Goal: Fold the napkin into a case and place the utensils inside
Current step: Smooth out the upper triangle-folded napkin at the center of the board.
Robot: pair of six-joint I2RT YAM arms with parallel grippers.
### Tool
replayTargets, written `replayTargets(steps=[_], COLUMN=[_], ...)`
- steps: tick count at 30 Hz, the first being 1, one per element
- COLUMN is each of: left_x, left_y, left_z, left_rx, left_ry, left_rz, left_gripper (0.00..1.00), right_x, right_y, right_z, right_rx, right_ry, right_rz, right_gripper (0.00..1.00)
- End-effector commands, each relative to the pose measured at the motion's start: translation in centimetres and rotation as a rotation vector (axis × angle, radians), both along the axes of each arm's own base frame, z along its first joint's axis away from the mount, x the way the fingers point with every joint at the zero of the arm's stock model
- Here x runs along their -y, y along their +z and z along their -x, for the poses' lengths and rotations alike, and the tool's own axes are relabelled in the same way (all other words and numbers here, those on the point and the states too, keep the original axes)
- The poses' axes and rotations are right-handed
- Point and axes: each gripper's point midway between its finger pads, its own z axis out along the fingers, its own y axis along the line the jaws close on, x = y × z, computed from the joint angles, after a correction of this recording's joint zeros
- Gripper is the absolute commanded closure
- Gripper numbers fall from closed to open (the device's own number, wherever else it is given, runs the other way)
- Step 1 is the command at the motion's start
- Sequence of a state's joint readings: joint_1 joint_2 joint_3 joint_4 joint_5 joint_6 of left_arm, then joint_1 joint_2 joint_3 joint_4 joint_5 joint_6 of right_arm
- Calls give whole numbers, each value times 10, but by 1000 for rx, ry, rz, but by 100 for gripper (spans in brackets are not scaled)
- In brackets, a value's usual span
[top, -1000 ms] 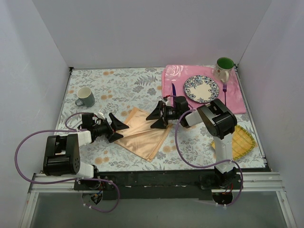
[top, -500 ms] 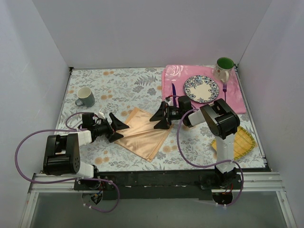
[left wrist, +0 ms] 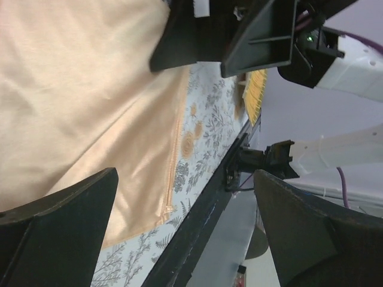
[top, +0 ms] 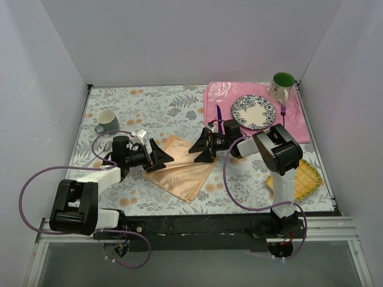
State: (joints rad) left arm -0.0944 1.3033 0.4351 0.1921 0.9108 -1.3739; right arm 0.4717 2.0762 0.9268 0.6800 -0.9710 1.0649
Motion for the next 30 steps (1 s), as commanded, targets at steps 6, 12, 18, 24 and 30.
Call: replayTargets(steps=[6,12,18,24,30], left_x=[54,76,82,66,22], left_y=[2,-1,-34,-57,-60], left_z=[-13,-30,-33,-11,-8], left_rx=[-6,-3,-128,-229,-303], left_ry=[-82,-79,-65,-57,87], left_rz=[43,60,30,-52,-19], left_gripper=[3,3,4,4,4], right_x=[7,6,6,7,7], right_y=[-37,-37,-40,-42,-44], right_z=[-4,-5,-5,-3,-4], right_rx=[-22,-18,-25,-20,-18], right_ry=[-43,-45,-42,-33,-32], right_rz=[101,104,105,111,114], right_gripper=[1,1,1,1,1])
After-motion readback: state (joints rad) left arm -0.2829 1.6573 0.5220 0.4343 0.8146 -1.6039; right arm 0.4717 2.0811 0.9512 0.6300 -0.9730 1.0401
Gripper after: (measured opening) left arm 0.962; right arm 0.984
